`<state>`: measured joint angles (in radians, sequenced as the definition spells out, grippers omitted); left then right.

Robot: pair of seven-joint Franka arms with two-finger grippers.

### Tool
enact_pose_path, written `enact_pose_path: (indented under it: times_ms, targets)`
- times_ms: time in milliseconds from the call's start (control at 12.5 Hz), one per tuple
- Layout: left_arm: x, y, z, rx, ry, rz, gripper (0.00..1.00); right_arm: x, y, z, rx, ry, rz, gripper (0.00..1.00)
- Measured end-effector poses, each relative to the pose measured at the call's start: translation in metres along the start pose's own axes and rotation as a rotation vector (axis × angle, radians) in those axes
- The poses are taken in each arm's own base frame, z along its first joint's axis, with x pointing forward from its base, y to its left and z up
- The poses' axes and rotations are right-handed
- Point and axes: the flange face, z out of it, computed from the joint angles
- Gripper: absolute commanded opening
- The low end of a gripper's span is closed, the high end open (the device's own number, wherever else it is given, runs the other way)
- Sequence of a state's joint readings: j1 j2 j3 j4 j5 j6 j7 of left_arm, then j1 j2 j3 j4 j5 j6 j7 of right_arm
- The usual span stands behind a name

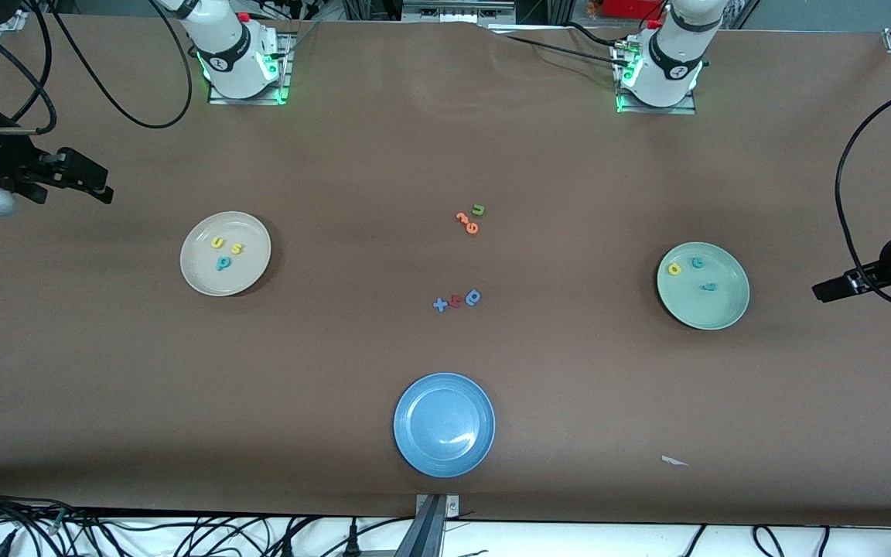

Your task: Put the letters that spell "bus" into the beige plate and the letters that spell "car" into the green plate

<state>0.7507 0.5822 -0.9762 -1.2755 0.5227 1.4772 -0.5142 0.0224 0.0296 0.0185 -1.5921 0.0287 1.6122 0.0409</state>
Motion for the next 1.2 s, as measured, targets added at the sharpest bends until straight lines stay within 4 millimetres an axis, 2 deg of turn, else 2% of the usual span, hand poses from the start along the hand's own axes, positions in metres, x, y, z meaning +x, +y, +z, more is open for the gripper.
enact_pose_path:
  times_ms: [239, 638, 718, 958, 1197]
  targets:
    - [0.007, 0.005, 0.006, -0.013, -0.057, 0.037, 1.00, 0.000, 0.000, 0.000, 0.000, 0.000, 0.000, 1.00]
    - [0.010, 0.015, -0.002, -0.010, -0.086, 0.095, 1.00, 0.000, 0.000, 0.000, 0.000, 0.000, 0.000, 1.00]
    - [0.008, 0.012, -0.008, -0.037, -0.093, 0.095, 1.00, 0.000, 0.000, 0.000, 0.000, 0.000, 0.000, 1.00]
    - [-0.001, -0.014, -0.037, -0.105, -0.068, 0.099, 0.98, 0.000, 0.000, 0.000, 0.000, 0.000, 0.001, 1.00]
    - [-0.011, -0.009, -0.045, -0.111, -0.022, 0.116, 0.99, 0.000, 0.000, 0.000, 0.000, 0.000, 0.001, 1.00]
